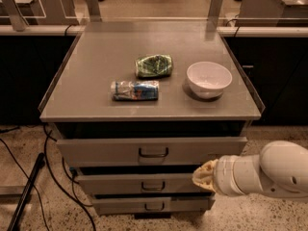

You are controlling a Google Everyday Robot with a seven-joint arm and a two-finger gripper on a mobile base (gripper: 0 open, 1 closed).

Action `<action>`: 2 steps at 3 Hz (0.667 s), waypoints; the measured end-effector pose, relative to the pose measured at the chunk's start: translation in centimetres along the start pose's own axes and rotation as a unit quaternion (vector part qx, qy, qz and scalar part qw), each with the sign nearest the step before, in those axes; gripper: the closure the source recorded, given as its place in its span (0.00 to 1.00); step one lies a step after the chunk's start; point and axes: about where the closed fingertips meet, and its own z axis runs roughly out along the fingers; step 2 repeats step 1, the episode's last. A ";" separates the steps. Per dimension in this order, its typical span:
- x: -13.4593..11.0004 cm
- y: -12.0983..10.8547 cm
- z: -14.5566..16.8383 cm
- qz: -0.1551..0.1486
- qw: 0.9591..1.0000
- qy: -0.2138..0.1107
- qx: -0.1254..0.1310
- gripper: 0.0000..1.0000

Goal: Close top drawer

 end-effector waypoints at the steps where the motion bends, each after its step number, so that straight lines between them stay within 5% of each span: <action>1: -0.3 0.7 0.0 -0.001 1.000 -0.004 -0.014 0.74; 2: -0.3 0.7 0.0 -0.001 1.000 -0.004 -0.014 0.74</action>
Offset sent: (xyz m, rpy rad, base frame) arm 0.0000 0.0000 0.0000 0.0000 0.0000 0.0000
